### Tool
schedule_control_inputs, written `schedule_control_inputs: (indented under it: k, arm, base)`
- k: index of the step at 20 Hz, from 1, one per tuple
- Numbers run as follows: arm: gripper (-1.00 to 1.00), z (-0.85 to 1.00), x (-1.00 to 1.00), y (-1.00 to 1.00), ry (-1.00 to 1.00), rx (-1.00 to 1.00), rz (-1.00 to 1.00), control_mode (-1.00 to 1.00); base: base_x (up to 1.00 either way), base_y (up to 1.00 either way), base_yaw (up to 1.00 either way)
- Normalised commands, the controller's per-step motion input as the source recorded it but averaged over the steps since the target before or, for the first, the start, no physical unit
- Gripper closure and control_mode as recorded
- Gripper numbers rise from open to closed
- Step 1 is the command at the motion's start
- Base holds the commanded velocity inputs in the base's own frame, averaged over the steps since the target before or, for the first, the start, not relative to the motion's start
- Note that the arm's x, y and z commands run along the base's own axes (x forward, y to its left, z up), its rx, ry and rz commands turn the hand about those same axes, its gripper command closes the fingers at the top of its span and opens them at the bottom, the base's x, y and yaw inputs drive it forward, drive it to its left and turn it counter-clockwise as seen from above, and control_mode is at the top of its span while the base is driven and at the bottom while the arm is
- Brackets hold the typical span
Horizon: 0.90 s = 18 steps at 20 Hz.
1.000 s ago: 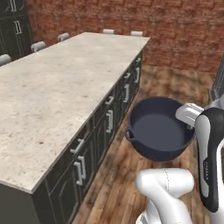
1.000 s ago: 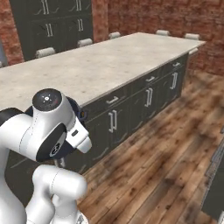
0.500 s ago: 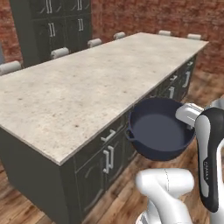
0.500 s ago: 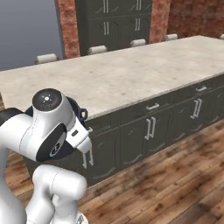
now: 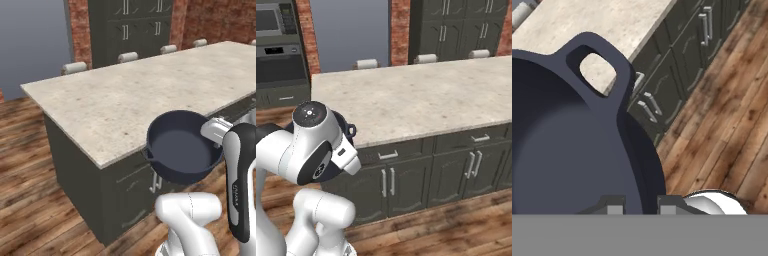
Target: Move the pot and pan from the stove into the sink.
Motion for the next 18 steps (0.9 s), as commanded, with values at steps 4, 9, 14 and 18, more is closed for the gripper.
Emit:
schedule_control_inputs:
  k: [4, 9, 14, 18]
  arm:
    - [1.0, 0.0, 0.0, 0.0, 0.0, 0.0, 0.0, 1.0]
    - [1.0, 0.0, 0.0, 0.0, 0.0, 0.0, 0.0, 1.0]
    - [1.0, 0.0, 0.0, 0.0, 0.0, 0.0, 0.0, 1.0]
    - [1.0, 0.0, 0.0, 0.0, 0.0, 0.0, 0.0, 1.0]
  base:
    - [0.0, 0.0, 0.5]
    - [-0.01, 0.0, 0.5]
    - [-0.02, 0.0, 0.5]
    - [-0.02, 0.0, 0.5]
